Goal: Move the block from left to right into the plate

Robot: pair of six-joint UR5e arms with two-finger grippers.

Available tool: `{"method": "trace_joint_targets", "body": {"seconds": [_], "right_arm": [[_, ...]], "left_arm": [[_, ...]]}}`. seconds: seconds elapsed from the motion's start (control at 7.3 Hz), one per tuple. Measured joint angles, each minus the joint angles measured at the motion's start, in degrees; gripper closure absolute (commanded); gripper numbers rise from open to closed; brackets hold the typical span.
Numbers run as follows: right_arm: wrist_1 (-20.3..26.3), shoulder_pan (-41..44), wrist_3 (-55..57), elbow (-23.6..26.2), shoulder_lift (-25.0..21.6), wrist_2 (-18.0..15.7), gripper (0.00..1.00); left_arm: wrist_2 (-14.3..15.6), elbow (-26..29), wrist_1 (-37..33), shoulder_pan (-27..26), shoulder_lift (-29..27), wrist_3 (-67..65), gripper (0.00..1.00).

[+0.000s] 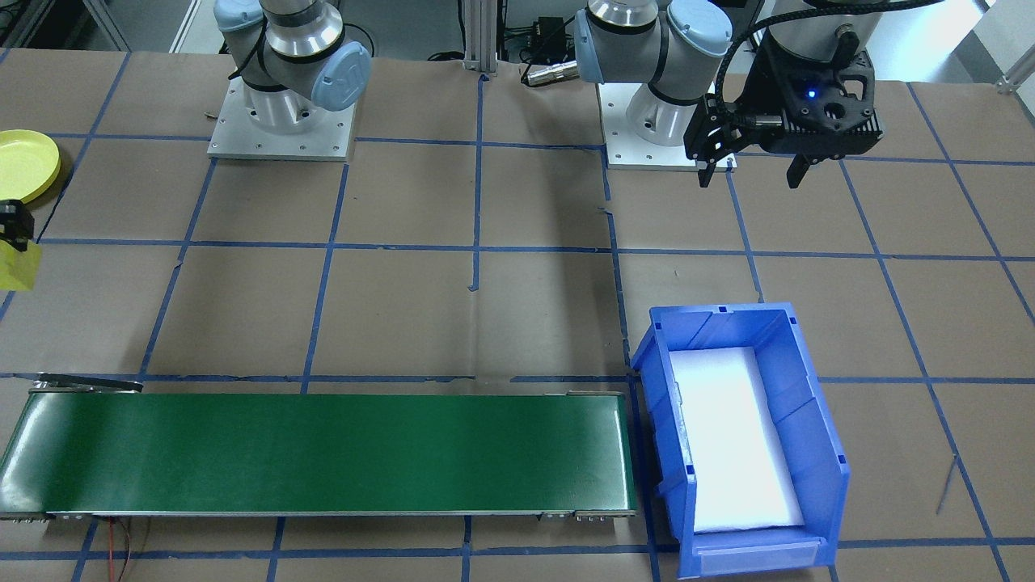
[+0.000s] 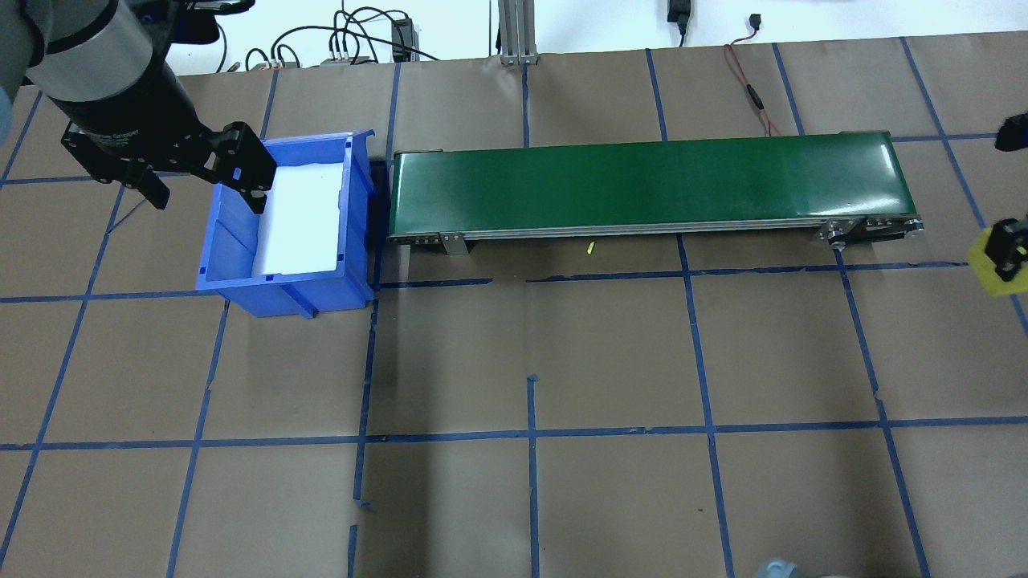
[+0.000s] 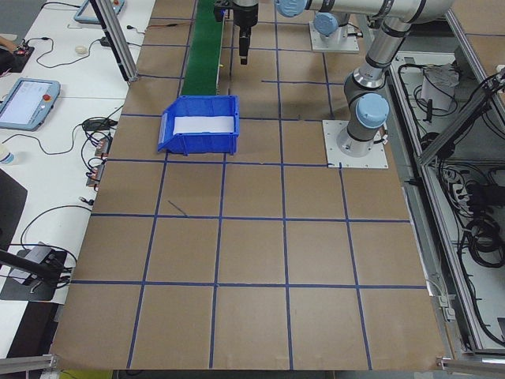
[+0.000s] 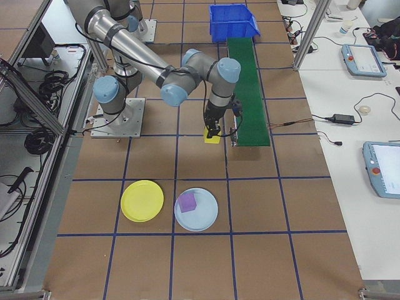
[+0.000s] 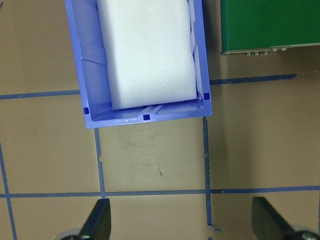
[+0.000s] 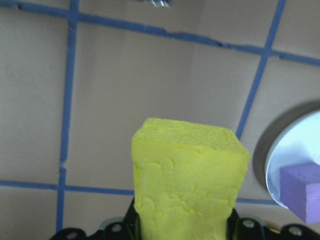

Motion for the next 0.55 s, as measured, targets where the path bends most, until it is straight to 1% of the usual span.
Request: {"method": "trace_joint_targets", "body": {"seconds": [0.14, 0.27, 0.41, 0.55], "right_arm": [[-0.06, -7.11, -7.87, 1.1, -0.61, -0.83, 0.77], [-1.46, -14.4, -15.89, 2.13, -0.81, -1.15, 0.77], [-4.24, -20.46, -22.65, 3.58, -0.77, -1.1, 0.77], [-7.8, -25.31, -27.54, 5.95, -0.57, -0.95, 0.71]], "left_arm": [[0.0, 0.06, 0.0, 0.01, 0.0, 0.0, 0.0], [0.02, 0.06, -0.02, 0.05, 0.02, 0.0, 0.0], [-0.02, 0.06, -0.04, 0.06, 0.09, 0.0, 0.0], [-0.23, 0.04, 0.02, 0.01, 0.0, -0.19, 0.0]]}}
